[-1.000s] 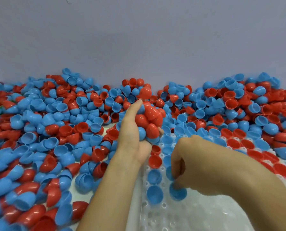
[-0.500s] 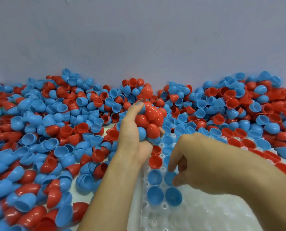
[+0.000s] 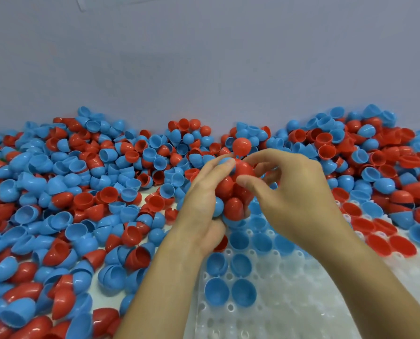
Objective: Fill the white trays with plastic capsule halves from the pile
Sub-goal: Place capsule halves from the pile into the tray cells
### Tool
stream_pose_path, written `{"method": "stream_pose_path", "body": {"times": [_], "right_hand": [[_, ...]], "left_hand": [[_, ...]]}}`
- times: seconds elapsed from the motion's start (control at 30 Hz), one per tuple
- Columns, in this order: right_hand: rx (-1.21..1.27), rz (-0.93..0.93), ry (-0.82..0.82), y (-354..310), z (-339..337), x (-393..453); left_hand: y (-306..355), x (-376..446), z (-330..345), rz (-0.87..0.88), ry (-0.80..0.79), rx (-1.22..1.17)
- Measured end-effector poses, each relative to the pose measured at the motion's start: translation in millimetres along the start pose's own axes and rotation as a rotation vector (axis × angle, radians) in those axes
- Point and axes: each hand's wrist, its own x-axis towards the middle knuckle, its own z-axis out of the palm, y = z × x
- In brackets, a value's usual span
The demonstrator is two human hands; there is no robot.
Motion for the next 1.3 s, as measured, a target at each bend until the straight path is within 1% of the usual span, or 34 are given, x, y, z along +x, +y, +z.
{"method": "stream_pose_path", "body": {"times": [0.1, 0.23, 0.37, 0.47, 0.6, 0.7, 0.8, 1.07, 1.3], "right_hand": [[0.051, 0.048, 0.010, 0, -1, 1], [0.098, 0.129, 0.065, 0, 0, 2], [0.118, 0.217, 0.120, 0, -3, 2], [0.123, 0.253, 0.128, -1, -4, 3], [0.073, 0.210, 0.137, -4, -2, 1], [0.070, 0.166, 0.156, -4, 2, -2], [0.040, 0.123, 0.164, -2, 4, -2], [-0.021, 0.112, 0.135, 0, 6, -1], [-0.049, 0.062, 0.127, 4, 5, 1]], "left_hand": [[1, -1, -1, -0.035, 0.022, 0.010], [2, -2, -1, -0.064, -0.027, -0.023], [3, -3, -2, -0.030, -0.079, -0.028], [2, -3, -2, 0.004, -0.094, -0.011], [0, -3, -1, 0.063, -0.053, 0.059], [0, -3, -1, 0.086, -0.030, 0.060], [-1, -2, 0, 0.075, -0.026, 0.057], [-3, -2, 0, 0.030, -0.032, 0.034], [-6, 0, 1, 0.004, -0.031, 0.038]]}}
